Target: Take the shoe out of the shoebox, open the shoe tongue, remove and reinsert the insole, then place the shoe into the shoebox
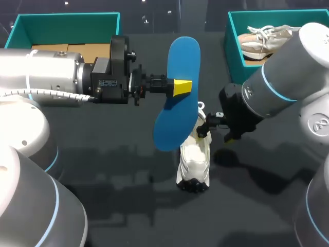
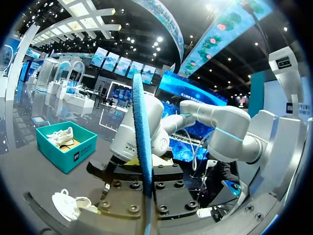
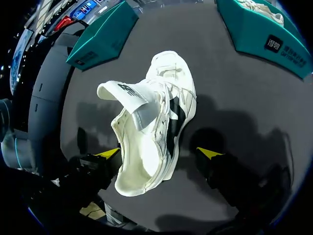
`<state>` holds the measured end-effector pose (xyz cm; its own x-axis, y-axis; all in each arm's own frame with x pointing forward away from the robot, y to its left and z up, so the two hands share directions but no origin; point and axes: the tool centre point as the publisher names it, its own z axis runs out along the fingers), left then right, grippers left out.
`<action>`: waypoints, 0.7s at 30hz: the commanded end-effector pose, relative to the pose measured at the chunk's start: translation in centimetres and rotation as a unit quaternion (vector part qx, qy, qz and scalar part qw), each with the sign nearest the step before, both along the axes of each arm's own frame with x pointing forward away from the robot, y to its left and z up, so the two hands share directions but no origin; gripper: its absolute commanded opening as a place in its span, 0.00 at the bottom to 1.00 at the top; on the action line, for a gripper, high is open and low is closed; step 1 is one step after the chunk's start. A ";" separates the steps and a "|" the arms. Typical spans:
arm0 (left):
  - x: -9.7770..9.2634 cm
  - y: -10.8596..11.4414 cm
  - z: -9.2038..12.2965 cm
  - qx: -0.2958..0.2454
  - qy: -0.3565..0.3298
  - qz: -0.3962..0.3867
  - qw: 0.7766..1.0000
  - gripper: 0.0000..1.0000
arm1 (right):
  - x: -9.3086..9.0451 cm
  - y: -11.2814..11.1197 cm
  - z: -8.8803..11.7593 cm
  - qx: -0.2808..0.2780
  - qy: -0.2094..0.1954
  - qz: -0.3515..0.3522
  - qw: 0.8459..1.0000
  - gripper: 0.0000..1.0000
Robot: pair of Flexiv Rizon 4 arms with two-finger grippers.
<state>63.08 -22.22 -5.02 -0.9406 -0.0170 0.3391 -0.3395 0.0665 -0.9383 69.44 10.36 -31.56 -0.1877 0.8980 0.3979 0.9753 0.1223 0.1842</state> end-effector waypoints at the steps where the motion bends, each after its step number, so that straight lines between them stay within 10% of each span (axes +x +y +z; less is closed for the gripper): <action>1: 0.1 0.0 0.0 0.006 -0.022 0.010 1.000 0.00 | -0.5 -1.5 0.9 0.107 0.008 0.001 0.994 1.00; 10: 2.4 -0.1 0.1 0.018 -0.232 -0.007 0.972 0.00 | 0.2 -2.6 5.4 0.174 0.032 -0.015 0.984 1.00; 15: 2.8 0.0 -0.3 0.010 -0.414 -0.043 0.909 0.00 | 0.7 -2.4 7.2 0.230 0.047 -0.009 0.972 1.00; 21: 2.8 0.0 -0.3 0.010 -0.414 -0.043 0.909 0.00 | 0.9 -2.4 8.1 0.263 0.054 0.005 0.963 1.00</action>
